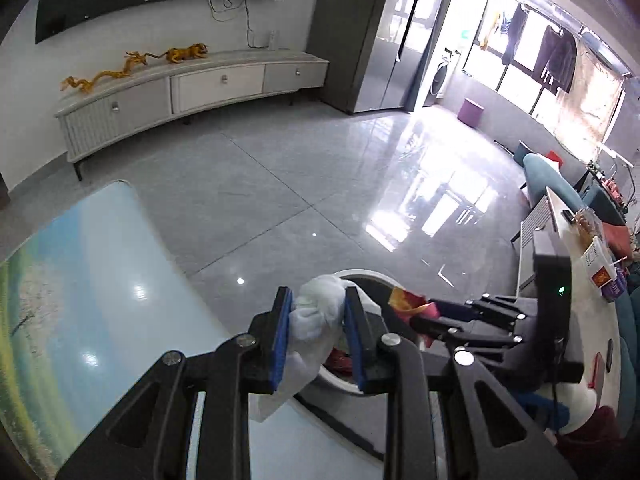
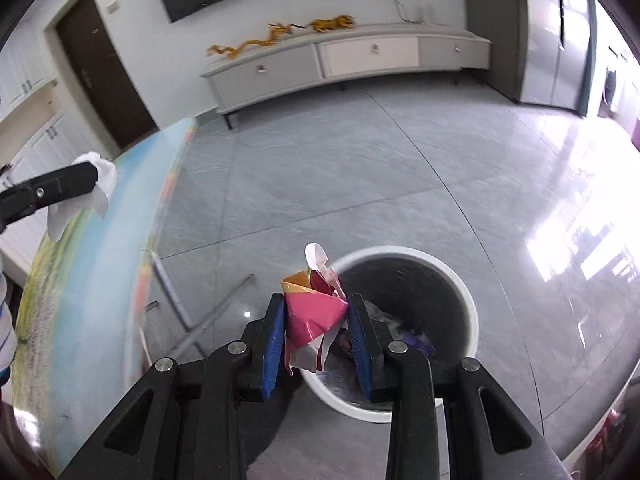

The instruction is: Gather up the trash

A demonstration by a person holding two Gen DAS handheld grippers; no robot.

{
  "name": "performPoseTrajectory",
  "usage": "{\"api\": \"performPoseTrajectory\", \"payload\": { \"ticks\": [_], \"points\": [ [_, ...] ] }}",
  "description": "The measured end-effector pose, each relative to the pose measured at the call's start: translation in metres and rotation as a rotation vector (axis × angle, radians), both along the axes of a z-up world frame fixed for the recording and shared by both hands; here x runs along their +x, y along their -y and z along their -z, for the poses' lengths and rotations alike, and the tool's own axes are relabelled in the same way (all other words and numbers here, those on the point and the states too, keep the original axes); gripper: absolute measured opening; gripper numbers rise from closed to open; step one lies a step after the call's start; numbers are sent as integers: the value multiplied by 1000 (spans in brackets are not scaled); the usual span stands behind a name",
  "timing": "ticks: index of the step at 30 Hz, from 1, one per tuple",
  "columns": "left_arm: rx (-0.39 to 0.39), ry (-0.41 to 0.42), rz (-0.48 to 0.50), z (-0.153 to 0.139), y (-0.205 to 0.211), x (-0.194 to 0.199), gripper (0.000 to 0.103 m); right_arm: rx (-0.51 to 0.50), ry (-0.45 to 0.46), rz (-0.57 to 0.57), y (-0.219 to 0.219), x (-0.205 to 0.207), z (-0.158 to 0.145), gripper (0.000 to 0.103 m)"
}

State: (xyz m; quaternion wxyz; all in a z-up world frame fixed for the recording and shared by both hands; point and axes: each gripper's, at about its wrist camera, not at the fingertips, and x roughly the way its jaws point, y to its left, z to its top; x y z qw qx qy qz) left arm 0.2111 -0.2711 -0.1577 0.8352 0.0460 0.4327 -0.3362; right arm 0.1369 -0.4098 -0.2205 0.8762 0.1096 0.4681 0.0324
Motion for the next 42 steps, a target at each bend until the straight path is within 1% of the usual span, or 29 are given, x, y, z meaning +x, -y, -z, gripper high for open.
{"api": "performPoseTrajectory", "payload": {
  "ticks": [2, 3, 4, 5, 6, 7, 8, 11, 13, 15, 18, 19, 20, 24, 27, 30, 34, 37, 39, 42],
  "points": [
    [-3, -33, 13, 13, 29, 8, 27, -2, -20, 33, 16, 6, 15, 31],
    [-5, -52, 16, 21, 42, 13, 29, 2, -30, 46, 23, 10, 23, 31],
    [-13, -77, 24, 28, 52, 17, 35, 7, -40, 58, 29, 13, 30, 31],
    [-21, -105, 34, 36, 62, 21, 41, 6, -53, 77, 37, 15, 38, 35],
    [-26, -124, 35, 42, 69, 23, 54, 4, -64, 91, 43, 18, 44, 39],
    [-28, -134, 31, 47, 75, 25, 59, 1, -73, 101, 46, 19, 49, 49],
    [-32, -144, 29, 52, 78, 28, 59, -2, -83, 116, 51, 20, 54, 52],
    [-54, -166, 34, 53, 79, 26, 59, -3, -97, 146, 63, 18, 61, 53],
    [-48, -154, 36, 48, 74, 23, 59, -14, -96, 158, 64, 12, 57, 53],
    [-40, -117, 25, 39, 63, 19, 59, -34, -85, 158, 58, 8, 48, 54],
    [-19, -51, -21, 22, 32, 12, 59, -52, -44, 139, 40, 4, 25, 56],
    [-10, -26, -43, 17, 21, 9, 59, -57, -23, 126, 30, 3, 15, 59],
    [5, 0, -74, 10, 9, 6, 59, -65, -2, 110, 21, 5, 6, 62],
    [79, 113, -193, -12, -46, -9, 61, -104, 88, 23, -30, 1, -34, 67],
    [128, 189, -305, -25, -96, -22, 75, -114, 148, -51, -73, -1, -61, 70],
    [163, 243, -416, -36, -147, -37, 81, -142, 202, -121, -117, -5, -83, 75],
    [206, 284, -543, -45, -208, -57, 82, -159, 254, -207, -168, -7, -103, 80],
    [235, 337, -640, -58, -247, -75, 82, -169, 282, -257, -198, -7, -113, 84],
    [237, 357, -682, -66, -268, -84, 82, -169, 299, -283, -214, -8, -117, 86],
    [248, 393, -740, -75, -290, -100, 83, -177, 317, -312, -238, -9, -122, 92]
  ]
}}
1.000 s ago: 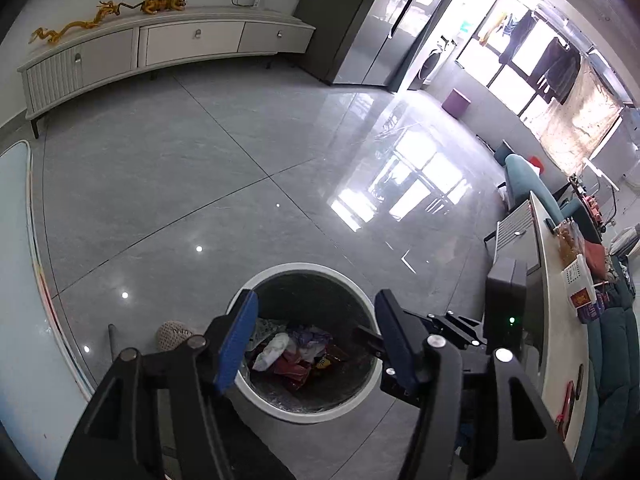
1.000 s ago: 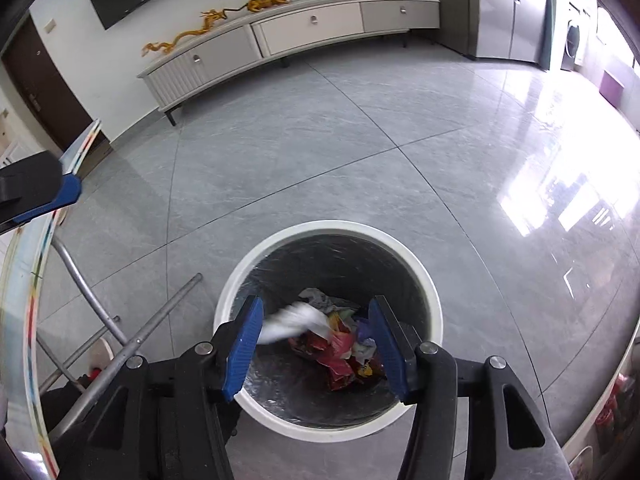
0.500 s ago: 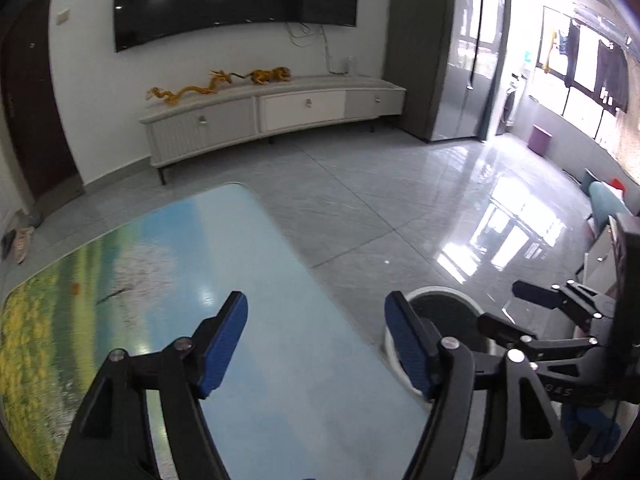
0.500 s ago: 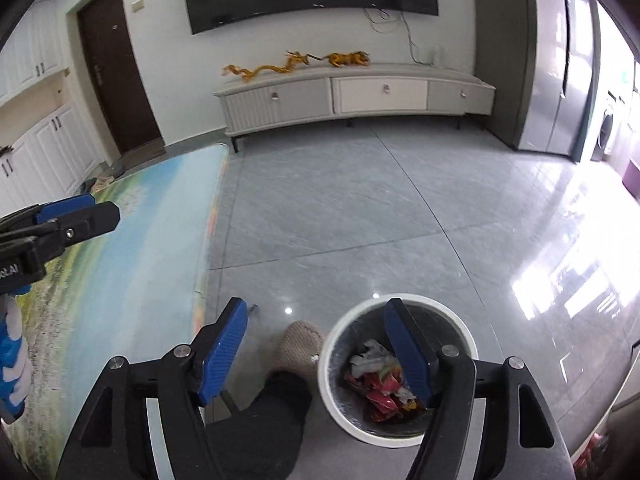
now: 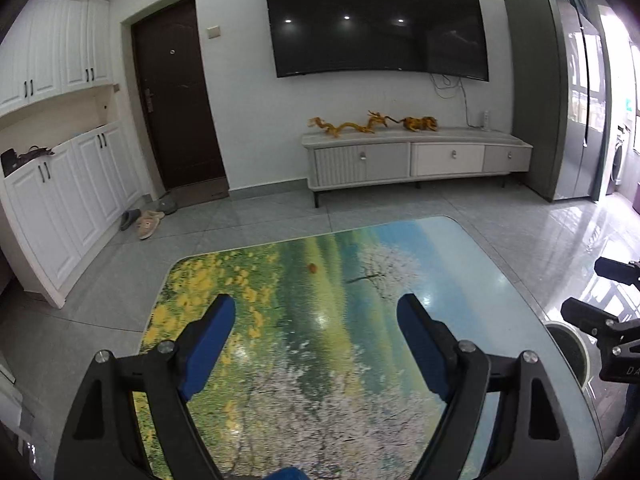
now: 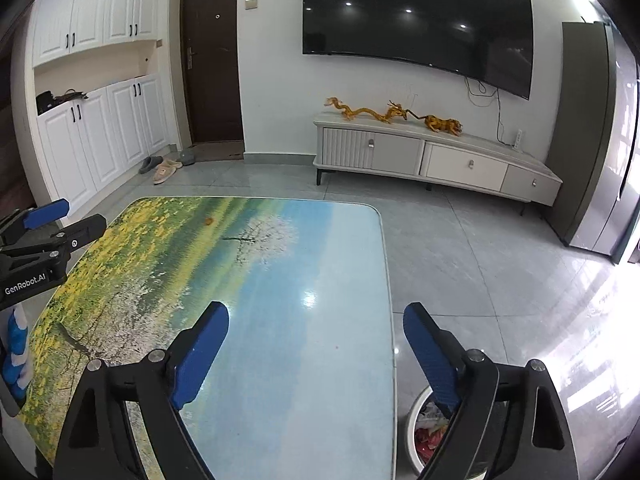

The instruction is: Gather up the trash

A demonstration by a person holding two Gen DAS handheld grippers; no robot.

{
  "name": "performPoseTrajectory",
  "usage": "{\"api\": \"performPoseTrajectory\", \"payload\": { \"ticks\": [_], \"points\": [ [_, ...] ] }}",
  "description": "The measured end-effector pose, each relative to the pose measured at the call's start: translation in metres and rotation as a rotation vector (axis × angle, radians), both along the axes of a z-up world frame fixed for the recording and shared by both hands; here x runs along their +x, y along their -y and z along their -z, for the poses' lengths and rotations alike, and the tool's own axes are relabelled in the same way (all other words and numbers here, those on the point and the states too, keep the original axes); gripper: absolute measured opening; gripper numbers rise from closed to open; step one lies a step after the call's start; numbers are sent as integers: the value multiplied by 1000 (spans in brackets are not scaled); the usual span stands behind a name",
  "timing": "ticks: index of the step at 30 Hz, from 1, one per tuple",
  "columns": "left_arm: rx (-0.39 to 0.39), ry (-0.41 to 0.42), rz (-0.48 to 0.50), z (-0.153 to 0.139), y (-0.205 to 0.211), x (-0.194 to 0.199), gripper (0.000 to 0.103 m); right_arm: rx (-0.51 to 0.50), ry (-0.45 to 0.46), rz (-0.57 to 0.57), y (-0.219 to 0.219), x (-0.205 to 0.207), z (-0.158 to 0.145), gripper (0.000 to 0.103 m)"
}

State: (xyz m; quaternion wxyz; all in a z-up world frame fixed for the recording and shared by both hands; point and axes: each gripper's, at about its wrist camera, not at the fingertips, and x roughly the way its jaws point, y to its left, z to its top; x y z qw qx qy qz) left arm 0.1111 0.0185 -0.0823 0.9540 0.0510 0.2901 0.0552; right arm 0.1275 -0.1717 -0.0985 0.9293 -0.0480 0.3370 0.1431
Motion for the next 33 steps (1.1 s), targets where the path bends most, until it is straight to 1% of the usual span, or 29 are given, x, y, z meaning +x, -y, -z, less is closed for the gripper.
{"api": "performPoseTrajectory", "payload": {
  "ticks": [2, 3, 4, 7, 11, 16, 20, 33],
  "points": [
    [2, 19, -35, -5, -11, -8, 89, -6, 10, -14, -12, 0, -2, 96],
    [3, 32, -51, -6, -17, -12, 96, -8, 12, -18, -18, -1, -3, 97],
    [3, 48, -65, -8, -21, -16, 98, -11, 15, -22, -22, -1, -4, 99],
    [-7, 74, -96, -12, -30, -25, 101, -26, 29, -31, -36, -5, -7, 103],
    [-15, 94, -139, -14, -43, -30, 102, -45, 38, -35, -50, -7, -10, 103],
    [-39, 107, -162, -14, -57, -35, 103, -49, 56, -14, -54, -6, -13, 103],
    [-36, 125, -183, -13, -69, -42, 103, -45, 68, 6, -55, -5, -14, 103],
    [-35, 129, -213, -11, -76, -44, 103, -44, 67, 43, -48, -4, -5, 103]
  ]
}}
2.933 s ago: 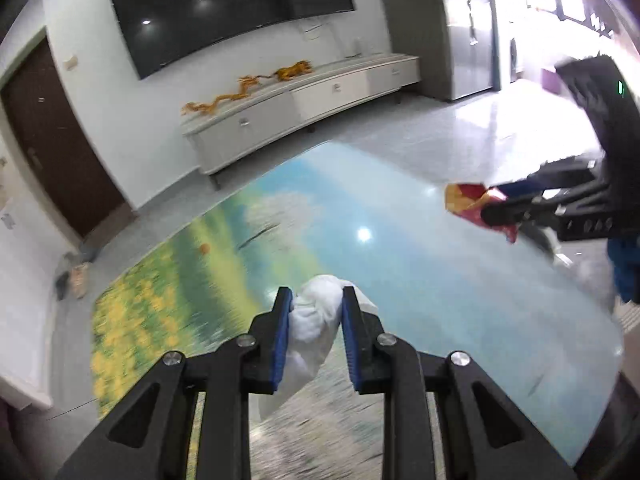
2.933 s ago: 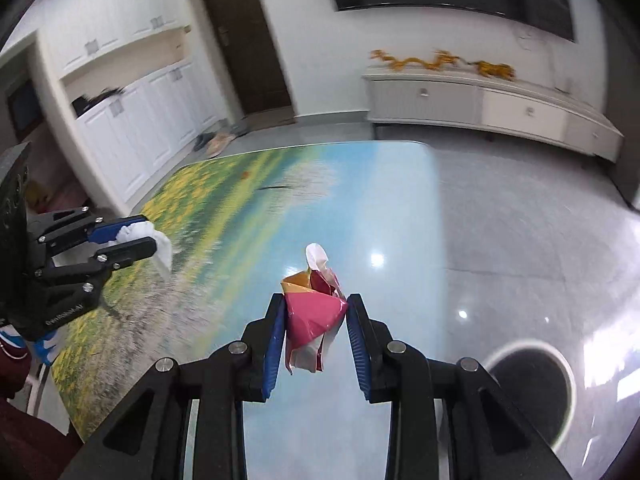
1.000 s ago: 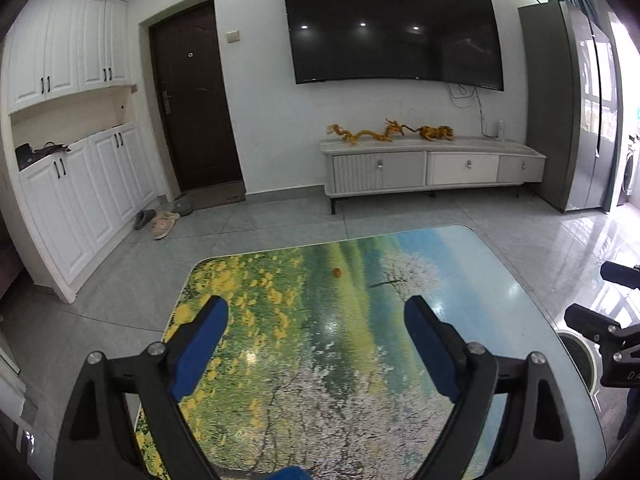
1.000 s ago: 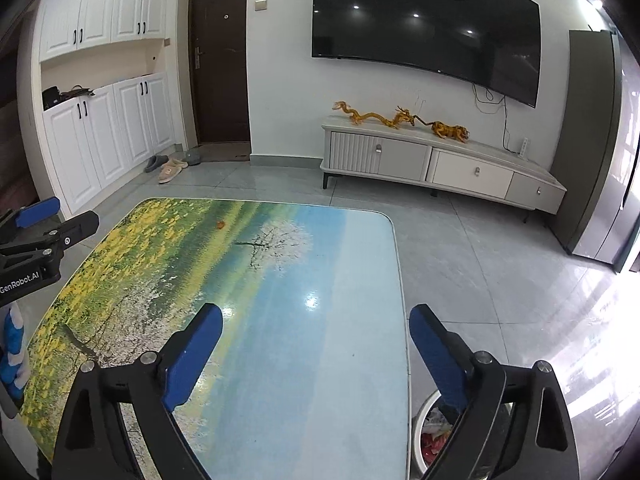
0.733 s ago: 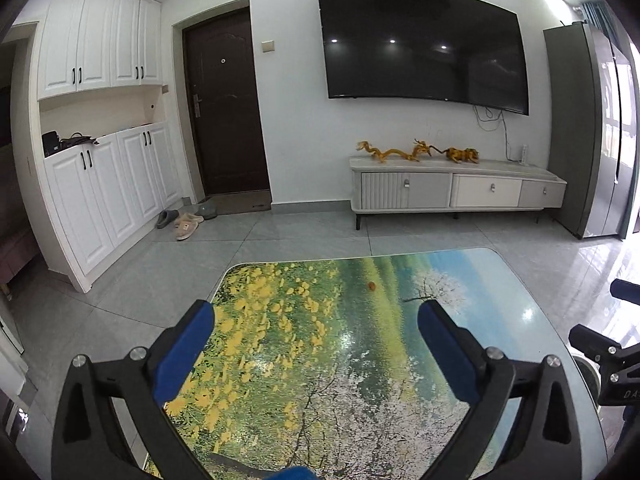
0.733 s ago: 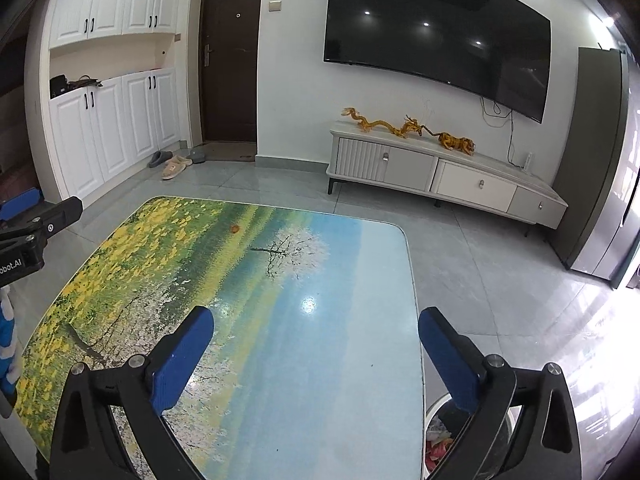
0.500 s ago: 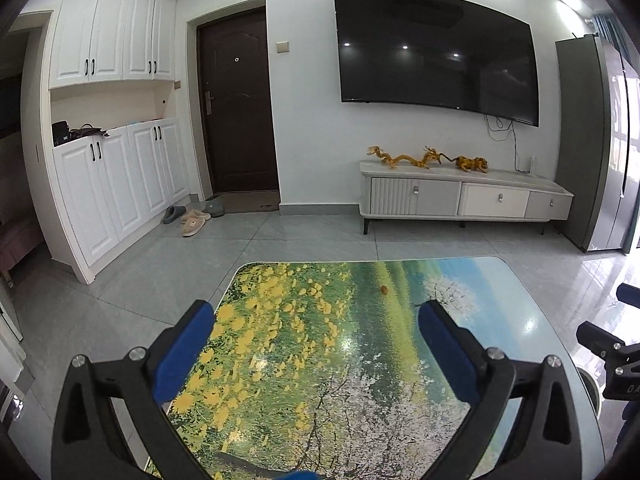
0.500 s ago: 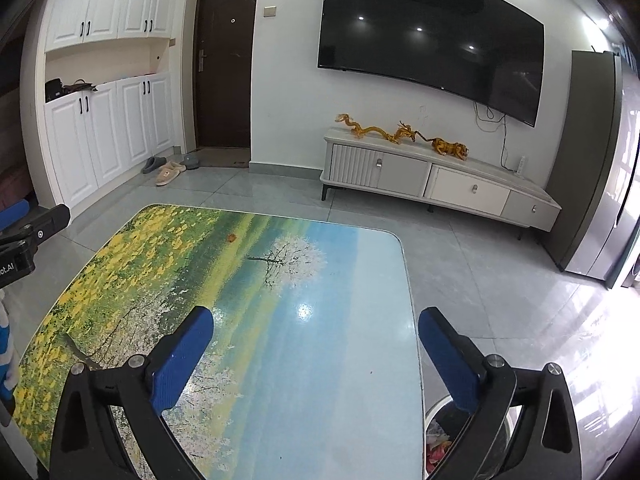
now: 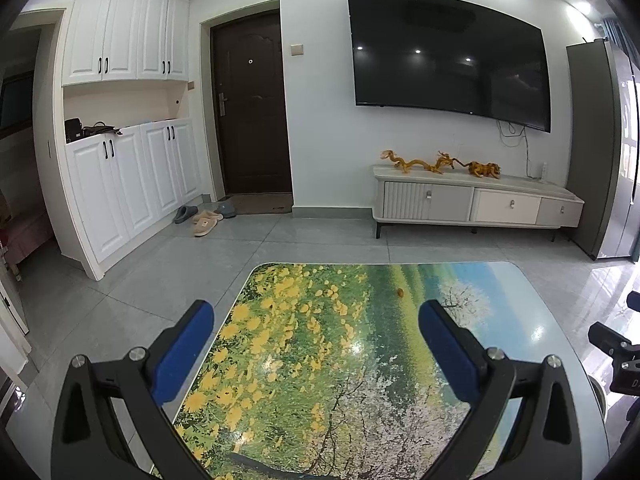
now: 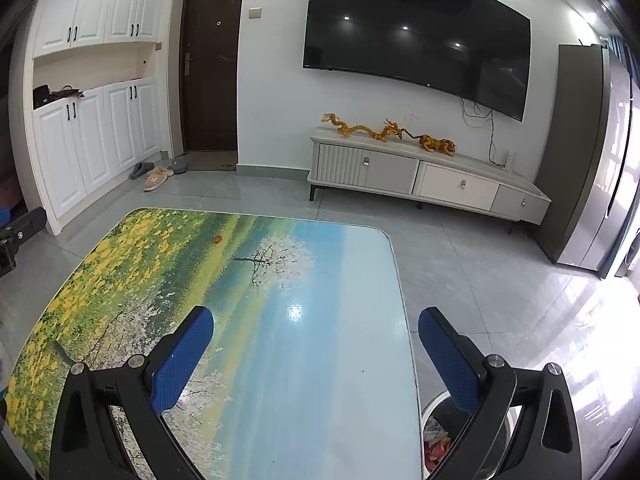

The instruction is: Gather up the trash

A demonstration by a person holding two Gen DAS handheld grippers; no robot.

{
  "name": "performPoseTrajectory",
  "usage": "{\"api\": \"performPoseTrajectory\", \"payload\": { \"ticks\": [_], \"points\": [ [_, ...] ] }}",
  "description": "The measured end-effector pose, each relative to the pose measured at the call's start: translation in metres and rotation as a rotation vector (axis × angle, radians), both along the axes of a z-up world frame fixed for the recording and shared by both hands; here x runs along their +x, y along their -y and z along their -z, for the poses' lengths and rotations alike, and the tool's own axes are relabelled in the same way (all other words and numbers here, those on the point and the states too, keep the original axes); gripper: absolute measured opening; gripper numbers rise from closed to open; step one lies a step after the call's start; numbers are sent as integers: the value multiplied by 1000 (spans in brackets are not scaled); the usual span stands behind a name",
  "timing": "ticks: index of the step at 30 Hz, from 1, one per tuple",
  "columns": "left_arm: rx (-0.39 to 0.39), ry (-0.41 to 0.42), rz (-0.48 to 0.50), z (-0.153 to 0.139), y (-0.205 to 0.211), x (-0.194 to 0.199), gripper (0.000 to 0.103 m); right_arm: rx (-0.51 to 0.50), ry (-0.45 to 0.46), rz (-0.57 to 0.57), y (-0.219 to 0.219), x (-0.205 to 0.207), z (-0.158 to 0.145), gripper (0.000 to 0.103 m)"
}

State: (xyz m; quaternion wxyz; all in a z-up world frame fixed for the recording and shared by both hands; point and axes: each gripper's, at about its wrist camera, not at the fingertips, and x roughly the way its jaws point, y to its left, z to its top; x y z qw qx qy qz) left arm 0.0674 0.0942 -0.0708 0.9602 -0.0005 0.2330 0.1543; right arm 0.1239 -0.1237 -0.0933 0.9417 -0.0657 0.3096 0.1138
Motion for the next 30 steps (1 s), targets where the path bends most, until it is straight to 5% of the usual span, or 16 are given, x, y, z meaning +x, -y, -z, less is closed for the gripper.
{"api": "performPoseTrajectory", "payload": {
  "ticks": [30],
  "points": [
    [-8, 5, 52, -4, 17, -12, 103, -19, 33, 126, 42, -14, 1, 103]
  ]
}}
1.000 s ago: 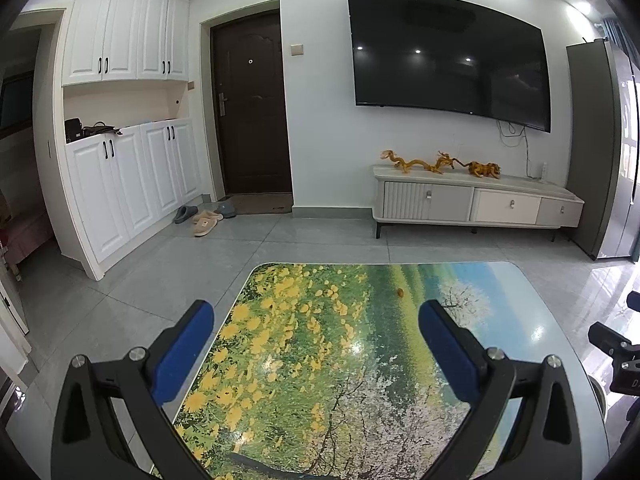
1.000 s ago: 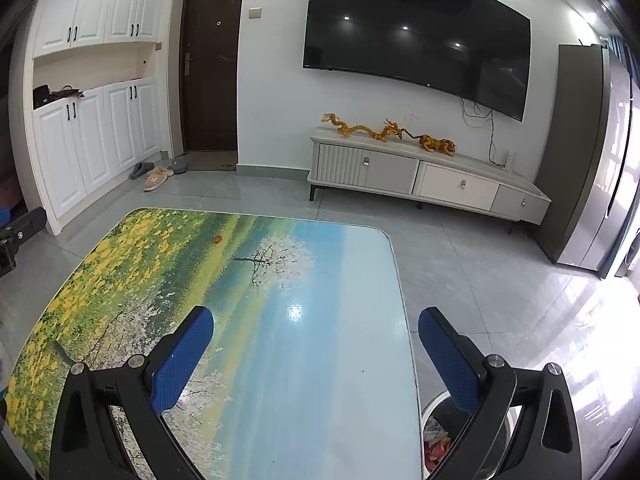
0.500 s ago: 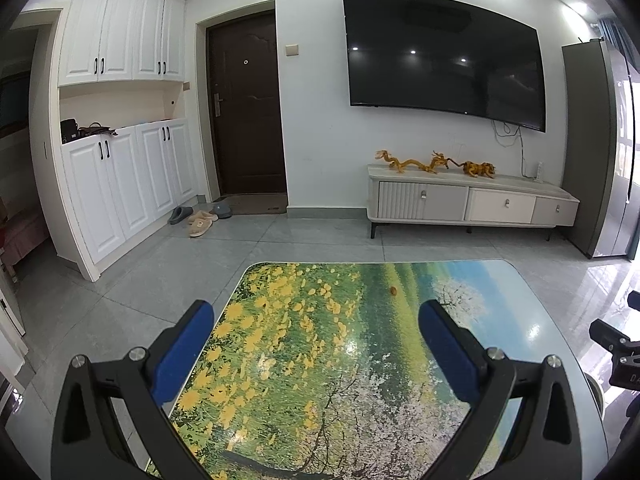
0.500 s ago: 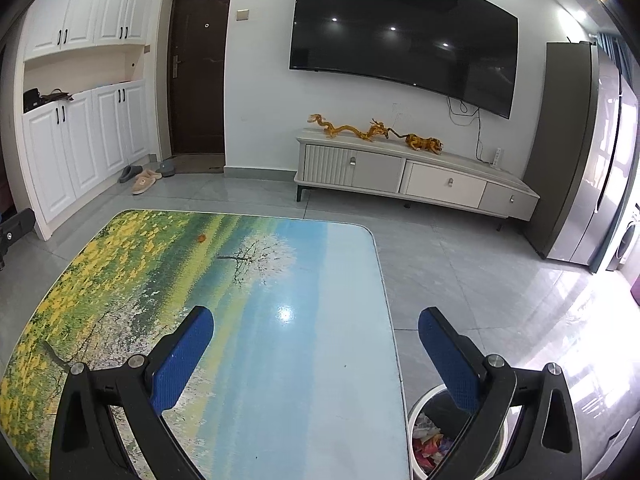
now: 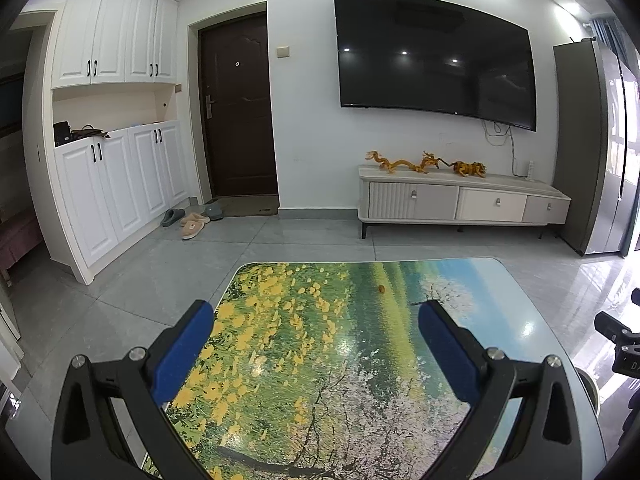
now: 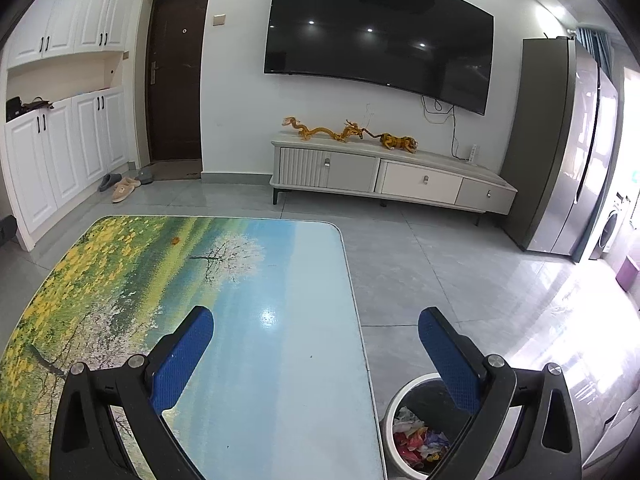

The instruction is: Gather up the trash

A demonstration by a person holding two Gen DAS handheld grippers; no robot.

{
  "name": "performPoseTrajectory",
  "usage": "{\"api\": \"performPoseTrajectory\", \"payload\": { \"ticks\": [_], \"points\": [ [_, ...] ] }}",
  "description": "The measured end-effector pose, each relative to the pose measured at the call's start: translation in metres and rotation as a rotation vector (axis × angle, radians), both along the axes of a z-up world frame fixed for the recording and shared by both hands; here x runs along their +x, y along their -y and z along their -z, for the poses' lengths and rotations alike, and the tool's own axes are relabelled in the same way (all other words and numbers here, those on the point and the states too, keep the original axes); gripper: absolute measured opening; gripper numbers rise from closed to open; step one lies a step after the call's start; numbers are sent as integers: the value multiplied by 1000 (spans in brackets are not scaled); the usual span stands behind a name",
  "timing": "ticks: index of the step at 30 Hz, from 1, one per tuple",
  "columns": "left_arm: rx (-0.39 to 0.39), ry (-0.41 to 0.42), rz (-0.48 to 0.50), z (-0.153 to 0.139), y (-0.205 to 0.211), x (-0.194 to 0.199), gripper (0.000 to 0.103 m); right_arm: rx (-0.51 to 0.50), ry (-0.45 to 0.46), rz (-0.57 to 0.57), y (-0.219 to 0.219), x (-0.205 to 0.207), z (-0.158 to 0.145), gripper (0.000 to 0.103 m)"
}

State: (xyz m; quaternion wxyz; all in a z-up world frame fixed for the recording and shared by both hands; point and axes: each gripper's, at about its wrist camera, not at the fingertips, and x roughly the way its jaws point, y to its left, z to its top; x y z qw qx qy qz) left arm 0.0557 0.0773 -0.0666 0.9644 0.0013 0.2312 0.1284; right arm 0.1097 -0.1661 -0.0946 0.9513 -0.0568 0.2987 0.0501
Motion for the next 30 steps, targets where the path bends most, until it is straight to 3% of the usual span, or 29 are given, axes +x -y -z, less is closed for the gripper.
{"api": "performPoseTrajectory", "payload": {
  "ticks": [18, 30],
  "points": [
    [-9, 24, 16, -9, 2, -18, 103, -2, 38, 42, 19, -22, -15, 103],
    [-29, 84, 30, -28, 6, -59, 103, 2, 109, 42, 21, -59, -40, 103]
  ]
}}
